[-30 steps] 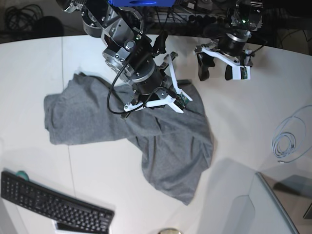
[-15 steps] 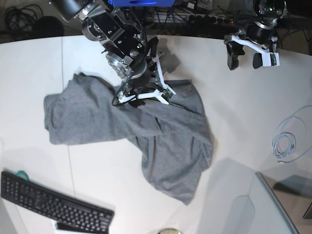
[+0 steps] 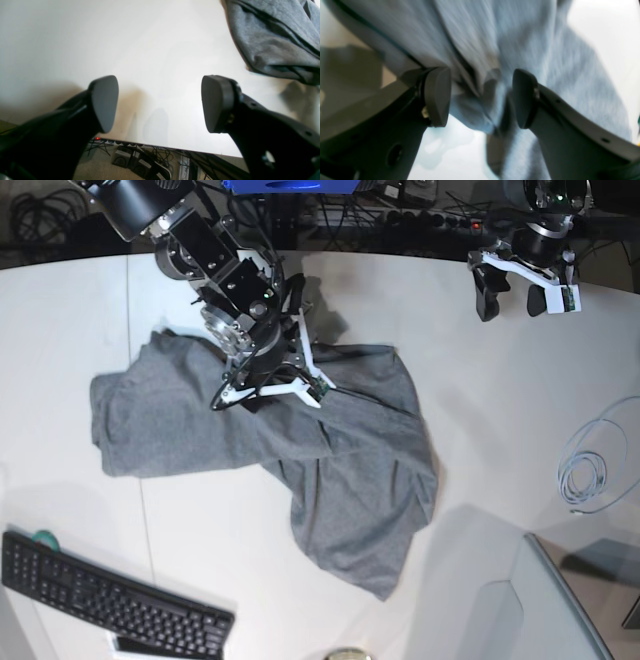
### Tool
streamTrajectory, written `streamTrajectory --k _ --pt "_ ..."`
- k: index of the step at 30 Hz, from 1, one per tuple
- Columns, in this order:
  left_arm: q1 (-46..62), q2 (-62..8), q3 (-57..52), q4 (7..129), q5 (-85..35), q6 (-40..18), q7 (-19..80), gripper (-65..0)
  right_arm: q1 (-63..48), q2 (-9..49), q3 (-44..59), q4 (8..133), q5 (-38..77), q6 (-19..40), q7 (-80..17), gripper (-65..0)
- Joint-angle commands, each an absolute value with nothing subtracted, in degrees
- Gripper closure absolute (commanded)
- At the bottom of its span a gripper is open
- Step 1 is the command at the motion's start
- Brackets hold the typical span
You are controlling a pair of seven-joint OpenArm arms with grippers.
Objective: Layout the t-shirt on the table in an organized manner, then fold the t-shirt properly
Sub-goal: 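Release the left gripper and raise it while the right gripper holds the shirt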
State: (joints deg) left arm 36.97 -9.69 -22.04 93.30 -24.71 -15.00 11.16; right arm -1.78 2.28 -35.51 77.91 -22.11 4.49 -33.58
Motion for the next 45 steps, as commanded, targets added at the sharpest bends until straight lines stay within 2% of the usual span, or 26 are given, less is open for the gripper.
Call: streamTrajectory --k 1,3,8,26,28,32,34,40,45 --pt "37.3 -10.2 -22.4 94.0 -25.1 -15.0 9.9 -49.4 -1.0 1.7 -35.3 78.5 -22.3 4.0 -32.5 -36.2" --pt "37.1 -10.2 -22.2 94.0 -25.1 -15.0 9.9 -49.4 -1.1 1.7 -34.6 78.5 -22.3 4.1 -32.5 -35.6" --pt "36.9 -10.2 -21.8 93.9 -25.1 -15.0 10.0 -49.4 -1.0 1.7 -33.7 78.8 -22.3 4.4 -32.5 -25.5" --pt "36.8 -10.2 -21.8 93.9 -25.1 -15.0 10.1 -49.4 -1.0 1.6 -34.2 79.2 -22.4 4.4 -32.7 -25.5" --pt "36.8 -10.2 -21.8 93.9 -25.1 -15.0 10.2 -49.4 -0.6 1.6 -34.2 79.2 -22.4 4.4 -32.7 -21.2" --pt "36.8 -10.2 -21.8 93.9 -25.1 -15.0 10.2 -49.4 0.0 1.6 -34.2 79.0 -22.4 4.4 -32.9 -6.0" --pt "36.8 -10.2 -21.8 93.9 -25.1 -15.0 10.2 -49.4 0.1 1.6 -34.2 79.2 -22.4 4.4 -33.1 -3.3" --pt "36.7 -9.9 -21.8 94.1 -25.1 -15.0 10.2 -49.4 0.3 1.5 -34.2 84.3 -22.3 4.7 -37.7 -0.8" --pt "35.1 -9.8 -17.5 94.7 -25.5 -15.0 10.2 -49.4 0.0 1.3 -34.2 90.2 -22.2 8.0 -41.3 -0.8"
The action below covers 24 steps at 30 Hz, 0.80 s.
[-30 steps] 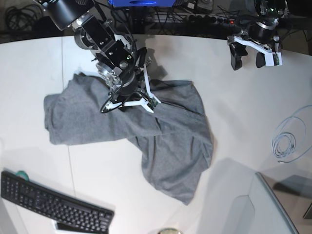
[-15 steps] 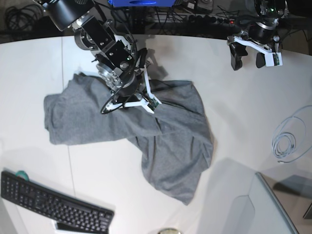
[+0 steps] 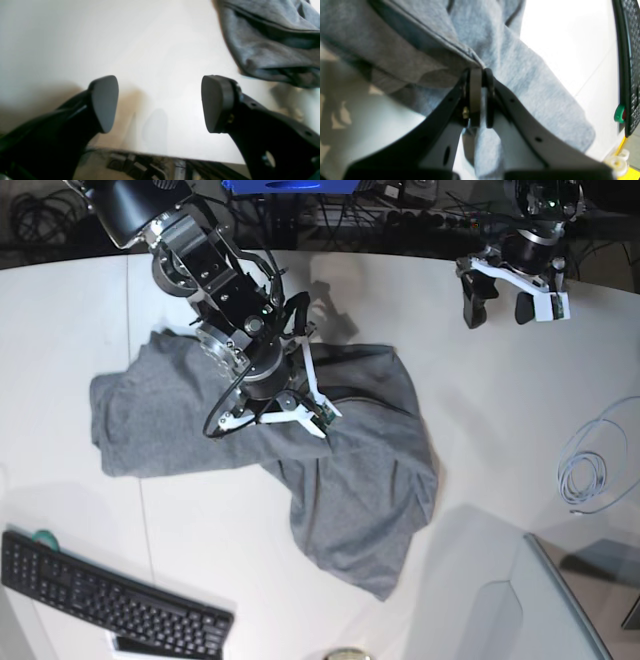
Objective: Layout the t-shirt on the table in an organized manner, then fold the t-shirt properly
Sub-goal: 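Release the left gripper and raise it while the right gripper holds the shirt, then grasp the shirt with the left gripper beside the right gripper and lift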
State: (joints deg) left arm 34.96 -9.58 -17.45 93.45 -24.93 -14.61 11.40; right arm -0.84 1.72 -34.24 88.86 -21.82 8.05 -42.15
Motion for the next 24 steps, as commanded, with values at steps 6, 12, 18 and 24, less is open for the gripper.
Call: streamTrajectory --k 6,12,18,24 --pt "33.1 -9.8 -6.2 97.3 -25.6 -15.0 10.2 -49.4 -3.0 1.3 -38.5 94.5 -22.1 8.0 -41.7 -0.8" --pt "32.1 -9.8 1.0 98.9 -25.7 -15.0 10.2 -50.5 -5.7 1.3 -40.2 96.5 -22.1 8.0 -41.7 -0.8" --pt "32.1 -9.9 3.4 100.5 -25.7 -15.2 10.2 -50.7 -7.6 1.3 -40.2 96.8 -22.2 8.0 -41.7 -0.8" --pt "31.9 -11.4 2.7 100.1 -36.2 -16.2 10.3 -52.8 -9.7 1.6 -40.2 101.2 -22.3 8.0 -41.7 -0.8"
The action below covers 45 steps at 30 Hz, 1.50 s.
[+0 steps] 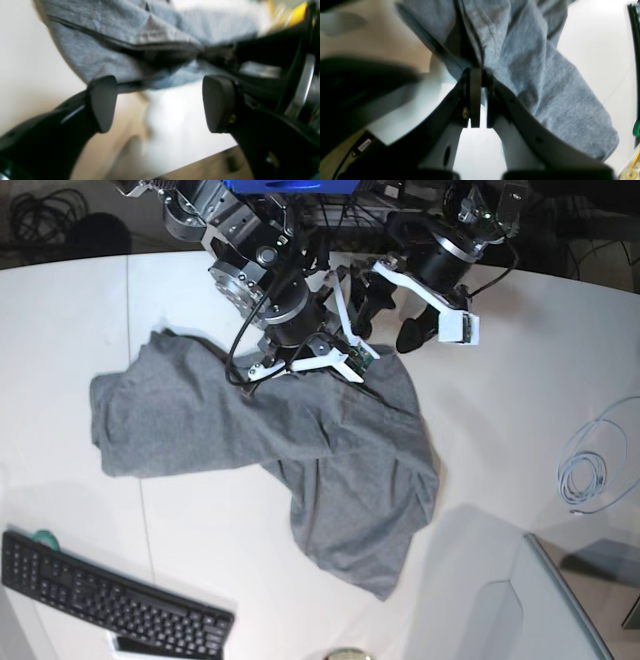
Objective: Layout the t-shirt on the table in an organized manner, then fold the t-shirt properly
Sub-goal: 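Grasp the shirt with the left gripper beside the right gripper and lift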
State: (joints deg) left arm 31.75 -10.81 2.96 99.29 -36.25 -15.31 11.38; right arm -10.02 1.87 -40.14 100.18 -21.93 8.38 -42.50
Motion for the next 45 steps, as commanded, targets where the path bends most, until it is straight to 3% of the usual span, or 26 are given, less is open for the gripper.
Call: streamTrajectory --k 1,8,11,15,30,45 --pt "31.9 -13.0 2.7 99.6 -39.9 -17.6 10.3 -55.0 -10.1 1.6 -40.2 101.5 -22.3 8.0 -41.7 -0.8" --pt "29.8 -18.7 0.2 89.5 -61.8 -24.6 10.4 -56.3 -12.0 2.6 -40.3 101.9 -22.3 8.0 -41.5 -0.8" --pt "28.7 -19.6 1.0 87.2 -64.2 -27.5 11.3 -56.3 -13.0 2.6 -40.3 102.4 -22.3 8.0 -41.4 -0.8" --pt "26.2 -18.3 0.1 86.6 -64.4 -31.9 19.8 -56.3 -13.3 2.9 -40.3 102.5 -22.3 8.0 -41.3 -0.8" --pt "18.8 -15.5 0.3 81.7 -64.4 -32.0 28.6 -56.3 -15.0 3.6 -43.0 102.7 -22.3 8.0 -41.2 -0.8" --pt "13.8 -12.6 1.0 77.1 -64.6 -32.0 28.9 -56.3 -15.0 3.9 -46.4 103.0 -22.3 7.9 -41.2 -0.8"
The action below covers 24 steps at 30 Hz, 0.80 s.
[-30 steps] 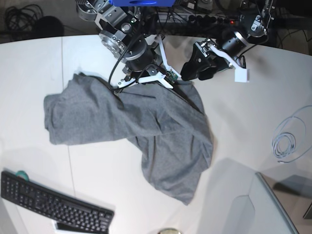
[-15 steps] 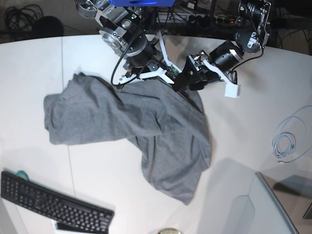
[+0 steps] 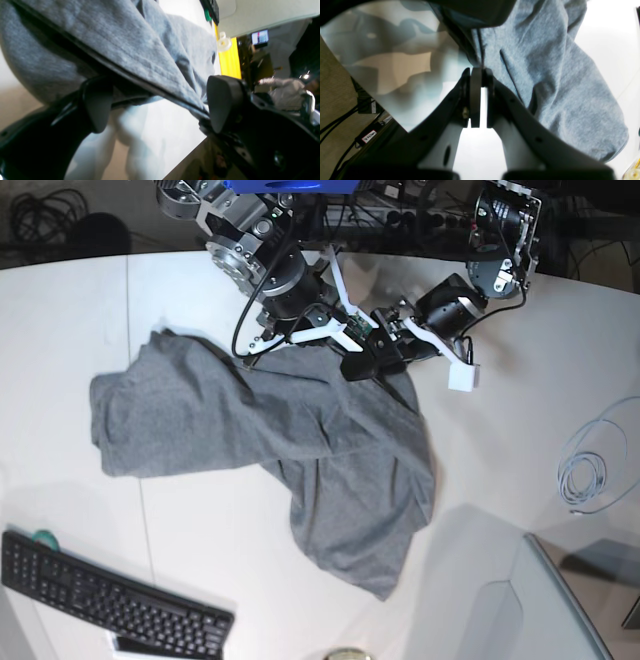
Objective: Layout the t-shirt on the table in an organized manner, then fold the t-shirt properly
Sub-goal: 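Grasp the shirt with the left gripper beside the right gripper and lift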
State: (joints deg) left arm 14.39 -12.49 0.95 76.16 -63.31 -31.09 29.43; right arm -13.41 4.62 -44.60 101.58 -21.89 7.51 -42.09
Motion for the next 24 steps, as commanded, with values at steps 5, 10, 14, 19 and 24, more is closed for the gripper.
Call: streamTrajectory --k 5,10,14,19,24 --pt "12.2 -10.9 0.9 75.2 -64.6 -32.0 32.0 -56.3 -15.0 3.9 -47.7 103.0 -22.3 7.9 -41.2 -0.8" --pt "11.5 -10.1 0.4 75.1 -64.6 -32.0 33.6 -56.3 -14.9 3.9 -47.7 103.0 -22.3 7.9 -41.2 -0.8" --pt "10.5 -9.4 0.8 75.0 -64.6 -32.0 33.6 -56.3 -15.0 3.9 -47.7 103.0 -22.3 7.9 -41.3 -0.8" --pt "9.8 -8.0 0.9 75.0 -64.6 -32.0 33.7 -55.8 -15.1 3.9 -47.7 103.0 -22.3 7.9 -41.3 -0.8" --pt "9.8 -7.9 0.9 75.0 -64.6 -32.0 33.7 -38.7 -15.1 3.9 -47.7 103.0 -22.3 7.9 -41.4 -0.8"
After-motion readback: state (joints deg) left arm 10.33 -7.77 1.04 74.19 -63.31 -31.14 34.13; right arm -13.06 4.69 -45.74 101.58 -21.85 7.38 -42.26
